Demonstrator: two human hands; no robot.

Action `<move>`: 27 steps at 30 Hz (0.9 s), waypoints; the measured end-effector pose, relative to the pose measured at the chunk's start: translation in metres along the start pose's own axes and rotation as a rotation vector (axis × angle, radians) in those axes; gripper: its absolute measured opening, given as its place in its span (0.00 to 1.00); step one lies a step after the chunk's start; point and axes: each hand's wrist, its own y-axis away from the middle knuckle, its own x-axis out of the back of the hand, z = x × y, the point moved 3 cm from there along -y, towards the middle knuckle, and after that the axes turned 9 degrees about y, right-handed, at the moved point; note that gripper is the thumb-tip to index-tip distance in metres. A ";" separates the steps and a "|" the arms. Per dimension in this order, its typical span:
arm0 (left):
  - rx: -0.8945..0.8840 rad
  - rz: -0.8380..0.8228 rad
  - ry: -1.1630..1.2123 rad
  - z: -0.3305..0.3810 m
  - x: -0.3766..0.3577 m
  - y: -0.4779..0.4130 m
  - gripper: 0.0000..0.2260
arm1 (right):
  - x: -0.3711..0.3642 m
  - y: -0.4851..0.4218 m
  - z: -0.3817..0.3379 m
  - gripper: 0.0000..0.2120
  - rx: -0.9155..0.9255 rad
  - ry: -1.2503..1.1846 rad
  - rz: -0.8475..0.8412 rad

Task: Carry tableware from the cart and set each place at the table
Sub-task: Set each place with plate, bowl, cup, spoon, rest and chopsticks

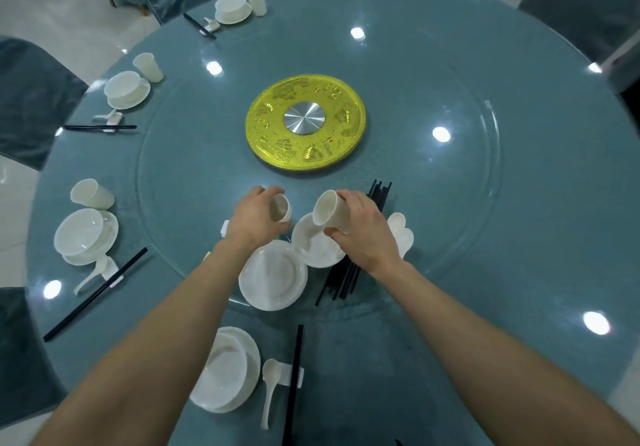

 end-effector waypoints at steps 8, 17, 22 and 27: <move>0.011 -0.078 -0.040 0.003 0.013 0.011 0.41 | 0.005 0.008 -0.013 0.34 0.016 0.016 -0.006; -0.021 0.067 0.389 0.016 0.059 0.072 0.25 | 0.002 0.032 -0.061 0.33 0.108 0.032 -0.025; 0.045 -0.016 0.510 0.013 0.062 0.121 0.27 | -0.020 0.052 -0.095 0.35 0.166 0.009 -0.082; 0.091 0.035 0.515 -0.015 0.070 0.162 0.23 | -0.044 0.072 -0.128 0.34 0.250 0.021 -0.130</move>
